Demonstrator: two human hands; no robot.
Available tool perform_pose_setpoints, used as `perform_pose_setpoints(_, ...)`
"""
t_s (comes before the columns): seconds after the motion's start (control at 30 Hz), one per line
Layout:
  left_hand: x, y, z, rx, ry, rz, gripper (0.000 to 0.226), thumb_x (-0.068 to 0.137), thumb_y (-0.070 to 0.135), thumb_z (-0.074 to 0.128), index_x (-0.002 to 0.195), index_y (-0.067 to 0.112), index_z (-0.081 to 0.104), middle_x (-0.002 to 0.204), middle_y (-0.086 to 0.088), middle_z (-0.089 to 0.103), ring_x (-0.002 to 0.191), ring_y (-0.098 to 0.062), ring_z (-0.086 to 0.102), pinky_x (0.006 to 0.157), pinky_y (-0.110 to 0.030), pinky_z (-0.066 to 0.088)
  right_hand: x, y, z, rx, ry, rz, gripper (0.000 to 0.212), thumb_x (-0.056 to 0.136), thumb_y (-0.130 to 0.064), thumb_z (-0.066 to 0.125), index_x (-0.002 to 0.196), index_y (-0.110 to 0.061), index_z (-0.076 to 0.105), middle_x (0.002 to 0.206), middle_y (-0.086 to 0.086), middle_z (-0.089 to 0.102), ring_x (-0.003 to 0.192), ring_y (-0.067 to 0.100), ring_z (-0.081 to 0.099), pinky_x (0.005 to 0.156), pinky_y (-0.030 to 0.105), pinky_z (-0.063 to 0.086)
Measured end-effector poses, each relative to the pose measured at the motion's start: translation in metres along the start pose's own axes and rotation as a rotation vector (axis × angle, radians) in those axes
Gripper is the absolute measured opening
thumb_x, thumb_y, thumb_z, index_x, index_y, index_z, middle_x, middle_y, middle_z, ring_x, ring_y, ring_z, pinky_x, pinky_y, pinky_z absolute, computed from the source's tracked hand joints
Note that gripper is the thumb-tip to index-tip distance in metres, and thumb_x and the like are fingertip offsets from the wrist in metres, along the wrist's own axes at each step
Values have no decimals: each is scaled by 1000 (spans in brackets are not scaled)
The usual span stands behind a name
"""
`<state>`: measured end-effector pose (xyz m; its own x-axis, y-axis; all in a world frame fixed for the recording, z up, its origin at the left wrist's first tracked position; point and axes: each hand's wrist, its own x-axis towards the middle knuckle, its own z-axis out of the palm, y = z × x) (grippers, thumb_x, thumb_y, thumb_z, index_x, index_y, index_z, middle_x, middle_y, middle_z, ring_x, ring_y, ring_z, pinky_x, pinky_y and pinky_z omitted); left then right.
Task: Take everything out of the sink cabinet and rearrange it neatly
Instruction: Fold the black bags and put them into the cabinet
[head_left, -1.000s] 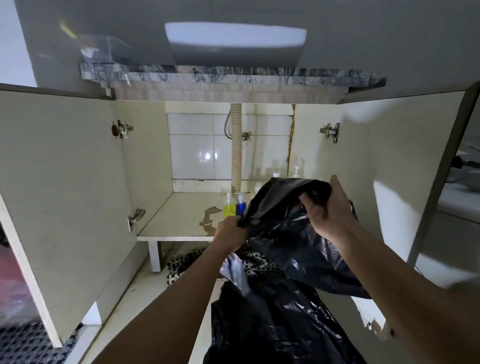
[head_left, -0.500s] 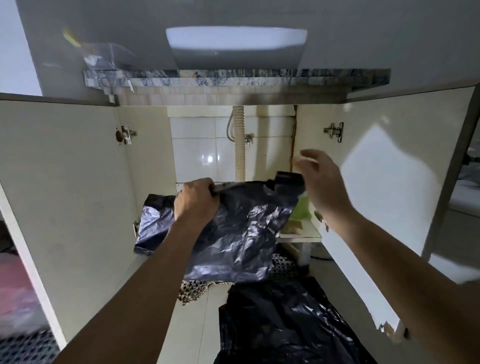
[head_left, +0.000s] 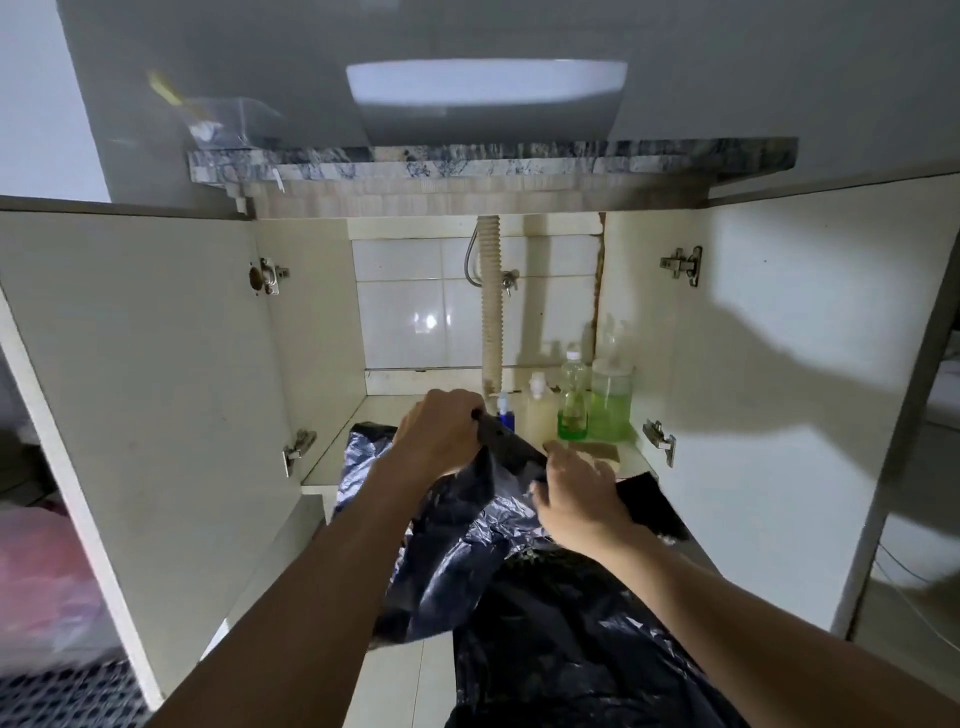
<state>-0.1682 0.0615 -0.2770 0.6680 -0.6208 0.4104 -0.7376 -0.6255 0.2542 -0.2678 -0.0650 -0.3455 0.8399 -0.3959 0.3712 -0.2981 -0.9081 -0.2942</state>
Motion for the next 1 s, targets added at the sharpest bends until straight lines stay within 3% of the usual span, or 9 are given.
perform_pose_setpoints(0.07,0,-3,6,-22,-43,33,18,88,8,45,91,15,62,93,-9,64,84,-29,60,71,-36,48,6,12,-5,40,-36,62,8,96,-14,42,95,-14,49,83,0,58,84,20,61,95,43,46)
perform_pose_setpoints(0.1,0,-6,9,-14,-57,47,18,89,9,45,94,16,61,95,-9,64,86,-29,60,71,-36,48,9,17,-8,60,-36,82,12,95,-10,41,89,-16,49,77,-1,56,79,20,61,92,43,48)
perform_pose_setpoints(0.17,-1,-11,17,16,-99,72,22,88,14,49,107,22,59,99,-8,64,87,-29,60,72,-36,48,14,29,-18,25,1,91,17,95,-9,40,85,-16,51,70,-4,54,71,18,59,89,40,49)
perform_pose_setpoints(0.23,-3,-15,29,26,-178,100,32,84,33,63,114,33,53,101,-4,65,89,-25,60,76,-36,51,18,41,-28,-58,43,49,18,96,-12,41,89,-11,57,67,-3,56,65,17,57,74,31,50)
perform_pose_setpoints(0.33,-5,-15,45,83,-263,130,54,69,49,75,115,35,50,106,1,65,98,-22,58,78,-34,48,18,58,-44,-124,14,-44,20,97,-20,46,90,-5,59,61,-5,49,52,11,49,46,18,31)
perform_pose_setpoints(0.47,4,-20,55,282,-386,42,46,70,30,79,112,24,60,109,-5,66,104,-27,61,79,-34,49,20,72,-67,-173,-204,-114,21,88,-33,65,88,-14,58,65,-7,53,51,4,49,46,17,30)
perform_pose_setpoints(0.6,14,-23,77,373,-516,-35,57,72,22,76,125,23,56,121,-7,63,111,-27,59,89,-36,50,34,101,-64,-246,-333,-21,24,78,-34,75,82,-16,58,74,-1,60,62,13,55,50,23,34)
perform_pose_setpoints(0.8,39,-5,91,514,-244,-1,35,86,11,58,121,14,59,123,-7,58,108,-28,59,81,-35,46,57,121,-49,-461,-52,34,14,88,-17,60,97,-6,64,80,7,58,80,29,63,62,28,41)
perform_pose_setpoints(1.0,55,-2,69,550,6,9,19,87,11,57,105,18,59,91,-3,61,86,-26,64,65,-32,41,64,129,-54,-433,293,-77,19,85,0,54,102,-4,61,88,12,66,81,33,63,65,32,37)
